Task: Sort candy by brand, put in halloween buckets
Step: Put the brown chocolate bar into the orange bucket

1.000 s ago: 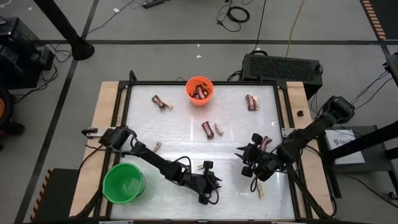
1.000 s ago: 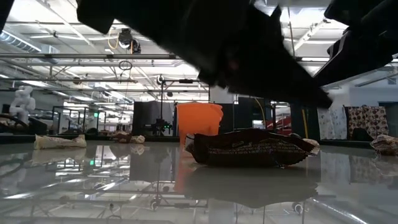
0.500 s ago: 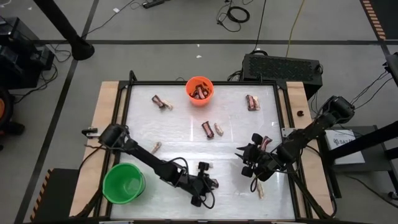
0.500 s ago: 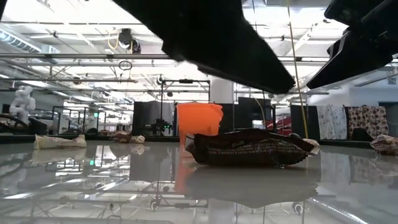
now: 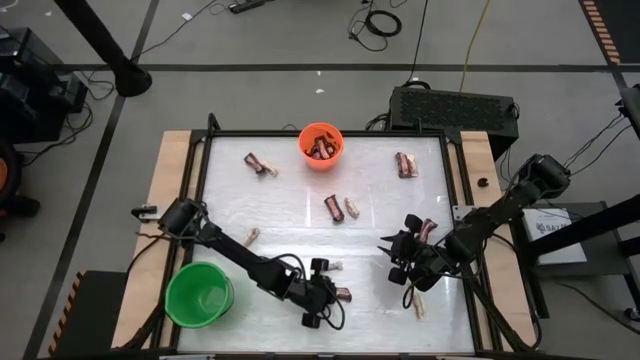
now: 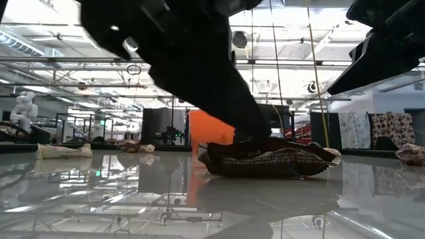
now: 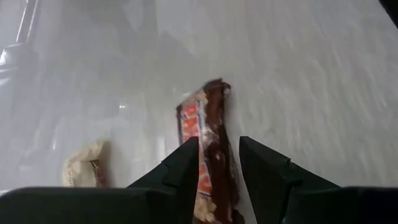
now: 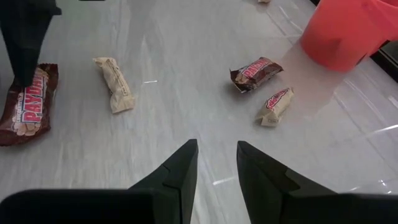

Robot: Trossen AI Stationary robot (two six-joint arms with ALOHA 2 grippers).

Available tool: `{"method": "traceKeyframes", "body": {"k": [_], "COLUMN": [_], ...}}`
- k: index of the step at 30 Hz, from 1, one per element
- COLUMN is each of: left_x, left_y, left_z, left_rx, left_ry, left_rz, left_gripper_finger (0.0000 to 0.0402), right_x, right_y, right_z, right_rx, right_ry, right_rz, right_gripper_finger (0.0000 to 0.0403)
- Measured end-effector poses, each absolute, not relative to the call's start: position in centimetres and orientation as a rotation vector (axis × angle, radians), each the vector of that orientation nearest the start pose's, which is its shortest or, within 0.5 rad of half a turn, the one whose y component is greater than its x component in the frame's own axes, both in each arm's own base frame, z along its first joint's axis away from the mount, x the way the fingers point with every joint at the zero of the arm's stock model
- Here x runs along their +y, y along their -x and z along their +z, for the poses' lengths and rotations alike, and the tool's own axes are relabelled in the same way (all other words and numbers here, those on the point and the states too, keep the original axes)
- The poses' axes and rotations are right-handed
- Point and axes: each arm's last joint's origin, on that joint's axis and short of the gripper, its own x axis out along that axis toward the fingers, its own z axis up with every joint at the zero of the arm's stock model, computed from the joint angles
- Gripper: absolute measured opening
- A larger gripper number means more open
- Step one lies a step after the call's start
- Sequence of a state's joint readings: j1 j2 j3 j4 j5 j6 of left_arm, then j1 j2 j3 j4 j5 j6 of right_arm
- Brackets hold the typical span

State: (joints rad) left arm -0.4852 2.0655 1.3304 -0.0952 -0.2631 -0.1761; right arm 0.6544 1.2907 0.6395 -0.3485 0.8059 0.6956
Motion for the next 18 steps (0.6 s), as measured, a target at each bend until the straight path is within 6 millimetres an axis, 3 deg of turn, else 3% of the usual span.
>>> {"method": "traceKeyframes", "body": {"k": [18], "left_x": [-19.23], "left_y": [-38.36], "left_z": [14.28], "left_rx": [0.824], "left_ry": [-0.126], "left_rz": [-0.118], "left_gripper_finger": [0.0121], "right_x": [12.08], "right_y": [-19.18], "right_z": [18.26], "right_rx": [0.641], "right_ry": [0.005], "right_rz": [-0.377], "right_gripper_finger": [0.0105]}}
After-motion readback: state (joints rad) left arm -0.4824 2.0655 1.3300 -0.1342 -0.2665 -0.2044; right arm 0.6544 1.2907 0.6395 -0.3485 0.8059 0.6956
